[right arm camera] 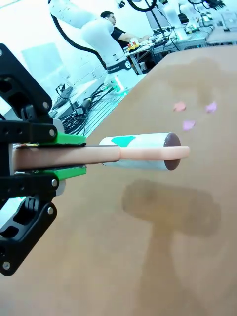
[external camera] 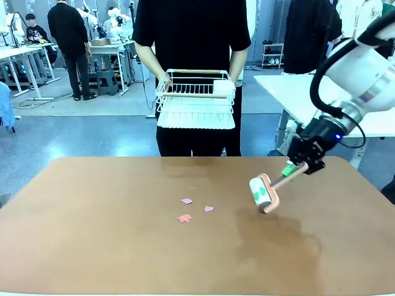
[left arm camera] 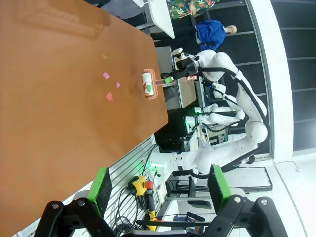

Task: Clean the table.
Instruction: Clean the table with the Lint Roller when the human lifts the Dish drying rack.

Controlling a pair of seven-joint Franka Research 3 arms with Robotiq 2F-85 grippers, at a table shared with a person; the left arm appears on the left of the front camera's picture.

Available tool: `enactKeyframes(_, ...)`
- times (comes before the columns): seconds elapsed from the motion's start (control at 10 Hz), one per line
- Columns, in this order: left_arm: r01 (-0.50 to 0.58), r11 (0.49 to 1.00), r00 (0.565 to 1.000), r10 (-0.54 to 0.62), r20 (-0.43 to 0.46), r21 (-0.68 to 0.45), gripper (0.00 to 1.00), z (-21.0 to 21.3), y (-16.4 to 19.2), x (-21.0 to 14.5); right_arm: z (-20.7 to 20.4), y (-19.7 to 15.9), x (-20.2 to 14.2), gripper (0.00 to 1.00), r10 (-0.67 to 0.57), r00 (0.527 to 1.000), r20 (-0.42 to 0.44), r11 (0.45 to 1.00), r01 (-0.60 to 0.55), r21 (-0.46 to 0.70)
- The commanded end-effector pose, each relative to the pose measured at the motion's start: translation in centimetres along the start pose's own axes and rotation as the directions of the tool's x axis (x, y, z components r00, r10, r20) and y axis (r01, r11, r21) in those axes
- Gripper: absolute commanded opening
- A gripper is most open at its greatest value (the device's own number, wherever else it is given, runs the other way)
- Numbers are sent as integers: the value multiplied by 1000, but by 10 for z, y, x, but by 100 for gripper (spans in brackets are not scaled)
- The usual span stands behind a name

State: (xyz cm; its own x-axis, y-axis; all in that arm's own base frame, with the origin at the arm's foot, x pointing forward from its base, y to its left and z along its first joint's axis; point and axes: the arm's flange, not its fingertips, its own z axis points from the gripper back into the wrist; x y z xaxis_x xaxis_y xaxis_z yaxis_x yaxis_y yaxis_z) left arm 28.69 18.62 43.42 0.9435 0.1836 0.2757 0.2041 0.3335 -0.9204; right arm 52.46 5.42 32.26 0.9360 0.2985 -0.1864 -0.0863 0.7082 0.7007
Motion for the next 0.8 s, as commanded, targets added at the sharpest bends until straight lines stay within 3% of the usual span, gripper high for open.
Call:
enactKeyframes(0.0, 22, 1000, 1000, -22, 3, -20, 100, 3, 1, -1, -9, -19, -8, 21, -15, 999, -30, 1000, 15, 2)
enactKeyframes(0.3, 22, 1000, 1000, -22, 3, -20, 100, 3, 1, -1, -17, -43, -8, 21, -63, 998, -21, 997, 64, 41)
enactKeyframes(0.7, 22, 1000, 1000, -22, 3, -20, 100, 3, 1, -1, -54, -38, 12, 21, -116, 993, 18, 993, 116, -4)
